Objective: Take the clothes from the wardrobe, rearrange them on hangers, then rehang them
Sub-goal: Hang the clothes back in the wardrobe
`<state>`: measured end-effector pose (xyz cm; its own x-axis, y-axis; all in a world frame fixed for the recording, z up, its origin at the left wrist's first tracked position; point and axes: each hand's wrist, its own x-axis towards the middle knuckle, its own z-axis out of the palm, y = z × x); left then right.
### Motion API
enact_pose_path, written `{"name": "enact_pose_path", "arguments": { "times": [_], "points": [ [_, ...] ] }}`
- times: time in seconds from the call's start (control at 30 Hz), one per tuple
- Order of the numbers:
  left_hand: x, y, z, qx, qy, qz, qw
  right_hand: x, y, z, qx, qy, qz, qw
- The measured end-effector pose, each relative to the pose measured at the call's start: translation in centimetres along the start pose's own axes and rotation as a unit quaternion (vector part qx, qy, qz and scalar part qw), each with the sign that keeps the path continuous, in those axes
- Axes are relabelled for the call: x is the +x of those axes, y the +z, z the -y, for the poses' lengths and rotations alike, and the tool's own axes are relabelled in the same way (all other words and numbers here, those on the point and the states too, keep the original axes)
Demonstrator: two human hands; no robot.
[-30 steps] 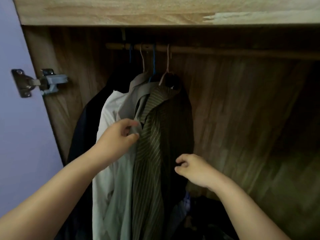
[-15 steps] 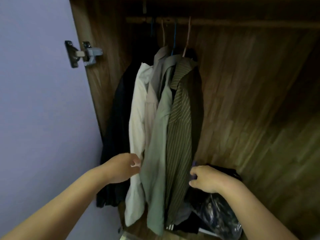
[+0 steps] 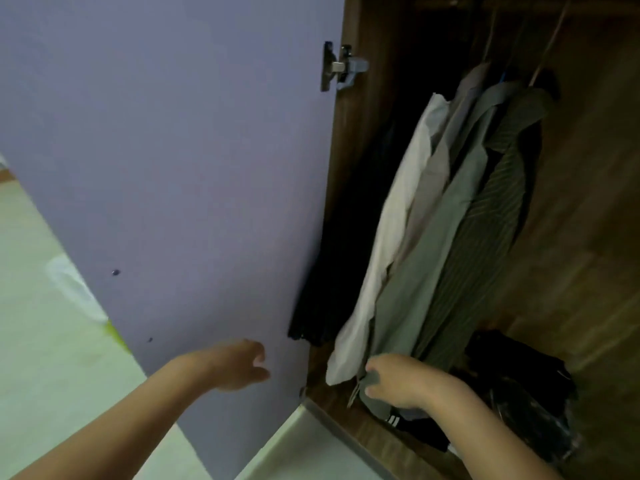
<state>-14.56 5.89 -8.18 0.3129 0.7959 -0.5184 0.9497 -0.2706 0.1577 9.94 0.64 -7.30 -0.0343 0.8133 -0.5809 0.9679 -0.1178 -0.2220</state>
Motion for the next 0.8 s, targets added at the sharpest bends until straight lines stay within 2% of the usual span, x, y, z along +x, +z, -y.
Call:
{"name": "enact_pose_path", "arguments": {
  "times": [0.23, 0.4, 0.6, 0.8],
  "points": [
    [-7.0, 5.6, 2.4, -0.098, -0.109, -0.023, 0.989, -0.3, 1.6, 4.1, -0.085, -0.113, 0.037, 0.989],
    [-12.7, 10.1, 2.8, -0.164, -0.184, -0.022, 0.969, -1.0, 3.9, 7.6, -0.173, -0.192, 0.070, 0.963],
    [-20.6, 14.7, 5.2, -0.224, -0.293, -0.032, 0.929, -2.3, 7.4, 14.3, -0.232, -0.285, 0.109, 0.924],
    [-28.9, 19.4, 8.8, -0.280, -0.395, -0.057, 0.873, -4.9, 12.1, 22.7, -0.300, -0.373, 0.128, 0.869]
  ]
}}
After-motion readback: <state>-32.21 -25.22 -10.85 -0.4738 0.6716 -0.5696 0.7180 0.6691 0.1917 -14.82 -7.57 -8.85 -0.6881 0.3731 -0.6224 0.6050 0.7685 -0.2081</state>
